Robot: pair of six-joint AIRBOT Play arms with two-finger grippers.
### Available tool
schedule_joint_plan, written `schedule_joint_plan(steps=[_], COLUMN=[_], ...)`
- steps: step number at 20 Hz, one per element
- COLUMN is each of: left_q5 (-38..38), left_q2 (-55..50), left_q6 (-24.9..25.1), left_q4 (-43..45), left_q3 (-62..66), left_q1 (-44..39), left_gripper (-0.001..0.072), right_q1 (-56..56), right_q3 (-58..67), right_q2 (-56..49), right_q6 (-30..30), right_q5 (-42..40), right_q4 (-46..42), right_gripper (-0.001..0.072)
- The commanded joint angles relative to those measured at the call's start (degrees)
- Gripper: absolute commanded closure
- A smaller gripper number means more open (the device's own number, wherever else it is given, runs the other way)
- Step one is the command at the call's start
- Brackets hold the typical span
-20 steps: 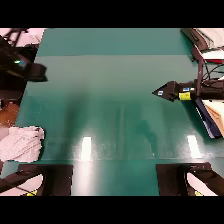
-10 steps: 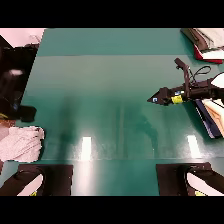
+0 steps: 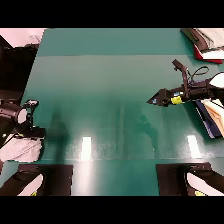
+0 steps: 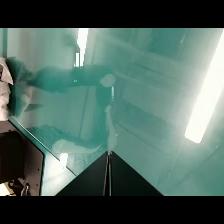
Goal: Fold the shirts.
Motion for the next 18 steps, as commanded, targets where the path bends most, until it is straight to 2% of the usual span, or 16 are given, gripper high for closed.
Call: schedule_joint_plan(steps=[1,4,7,9,13,15,18], left_q5=[2.29,1.16,-1.64,-2.27,0.74,3.43,3.69], left_q2=[0.07,0.09,0.11,0.11,0.04,-1.16,-6.16], left_q6=[-0.87,1.25,6.01,9.4,19.56,21.92,23.8], left_q4=[1.01,0.74,-0.13,-7.06,-34.51,-39.19,-39.32], left_q3=[-1.92,1.86,15.06,26.77,45.97,52.68,58.36], left_q1=[0.04,0.04,-0.02,-0.02,-0.68,-4.68,-13.97], left_gripper=[0.0676,0.0686,0.0686,0.0685,0.0687,0.0687,0.0687], right_q1=[0.04,0.04,-0.52,-1.73,-3.32,-4.63,-7.41], right_q3=[0.02,0.04,0.04,0.72,6.86,10.78,16.48], right_q2=[-0.02,-0.02,0.04,0.02,-0.02,-0.02,-0.02], right_q6=[-0.02,-0.02,-0.02,-0.02,-0.02,-0.02,-0.02], right_q5=[0.39,0.39,0.33,0.2,-0.61,-1.31,-1.27], right_q4=[0.04,0.11,4.28,7.34,7.02,6.95,6.97], right_gripper=[0.0697,0.0697,0.0696,0.0696,0.0696,0.0697,0.0696])
